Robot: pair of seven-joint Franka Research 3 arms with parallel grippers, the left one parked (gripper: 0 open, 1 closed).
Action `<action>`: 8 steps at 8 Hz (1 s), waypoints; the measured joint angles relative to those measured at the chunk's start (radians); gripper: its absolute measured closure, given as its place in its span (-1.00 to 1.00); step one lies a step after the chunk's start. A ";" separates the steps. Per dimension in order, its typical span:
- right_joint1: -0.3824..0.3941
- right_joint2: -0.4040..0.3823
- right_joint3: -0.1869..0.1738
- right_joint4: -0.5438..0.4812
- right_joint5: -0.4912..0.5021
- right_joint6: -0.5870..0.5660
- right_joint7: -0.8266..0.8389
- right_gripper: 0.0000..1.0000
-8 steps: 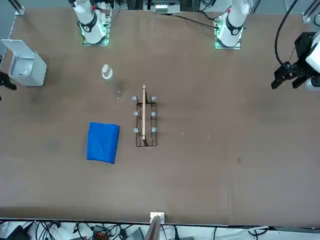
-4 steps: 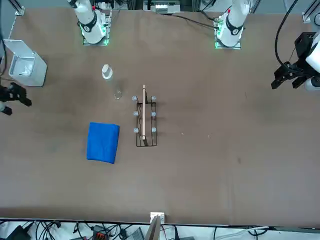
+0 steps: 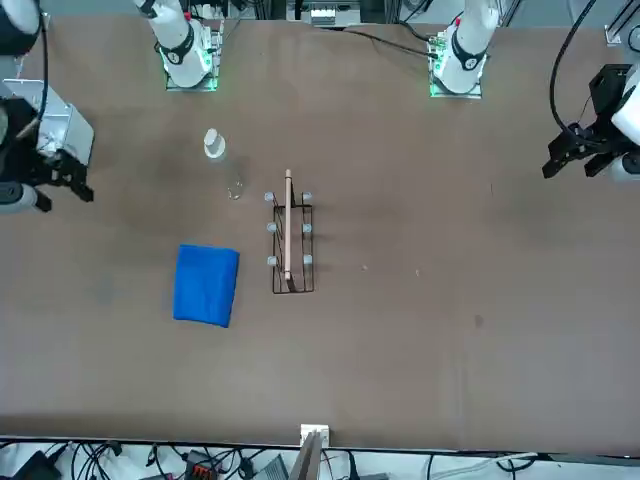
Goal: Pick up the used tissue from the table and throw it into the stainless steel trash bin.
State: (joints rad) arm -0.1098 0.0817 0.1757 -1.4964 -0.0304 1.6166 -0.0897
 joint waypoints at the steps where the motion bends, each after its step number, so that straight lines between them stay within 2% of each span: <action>1: 0.019 -0.029 -0.001 0.000 0.007 -0.027 0.041 -1.00; 3: 0.072 -0.094 -0.026 -0.034 0.010 -0.060 0.093 -1.00; 6: 0.176 -0.180 -0.131 -0.113 0.011 -0.062 0.112 -1.00; 8: 0.182 -0.184 -0.146 -0.119 0.012 -0.062 0.112 -1.00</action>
State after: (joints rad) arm 0.0725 -0.1022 0.0301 -1.6151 -0.0188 1.5547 0.0218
